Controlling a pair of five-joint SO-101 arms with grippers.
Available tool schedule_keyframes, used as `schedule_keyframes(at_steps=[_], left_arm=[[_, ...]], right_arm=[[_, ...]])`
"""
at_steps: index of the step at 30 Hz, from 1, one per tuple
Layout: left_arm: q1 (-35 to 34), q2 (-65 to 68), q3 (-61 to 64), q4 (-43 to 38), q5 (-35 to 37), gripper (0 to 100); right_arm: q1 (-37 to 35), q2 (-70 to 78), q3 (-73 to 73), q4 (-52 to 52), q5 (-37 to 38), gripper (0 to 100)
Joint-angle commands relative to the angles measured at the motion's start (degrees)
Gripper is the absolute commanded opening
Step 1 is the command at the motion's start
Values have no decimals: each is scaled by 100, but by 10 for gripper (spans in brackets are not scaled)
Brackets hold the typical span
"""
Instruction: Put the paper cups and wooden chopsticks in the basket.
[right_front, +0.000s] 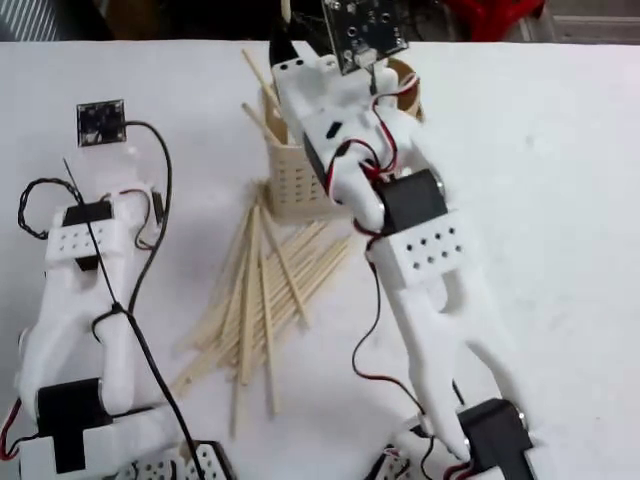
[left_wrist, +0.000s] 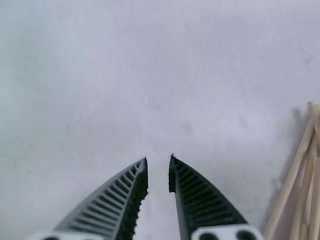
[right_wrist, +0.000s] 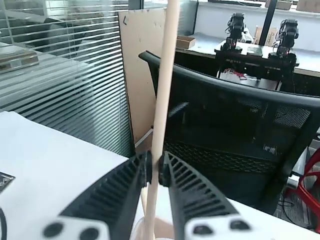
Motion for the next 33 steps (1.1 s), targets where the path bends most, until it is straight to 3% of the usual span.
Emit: schedule_keyframes(at_steps=[1, 6, 12, 17, 20, 26, 29, 33], left_arm=[[-57, 4, -273, -9, 53, 93], [-57, 4, -273, 0, 53, 93], [-57, 4, -273, 18, 53, 92], [-57, 4, -273, 9, 53, 93], [-57, 4, -273, 9, 53, 93], [-57, -40, -325, 149, 18, 94], [-31, -119, -624, 809, 9, 94], [84, -312, -1125, 1864, -114, 111]], right_arm=[[57, 40, 237, -576, 97, 17], [66, 75, 510, -593, 158, 25], [127, 66, 642, -585, 132, 142], [154, 13, 642, -251, 149, 111], [154, -154, 651, 558, 158, 77], [154, -884, 659, 3371, 167, 62], [154, -1235, 844, 4224, 378, 18], [163, -2000, 2031, 4444, 1020, 15]])
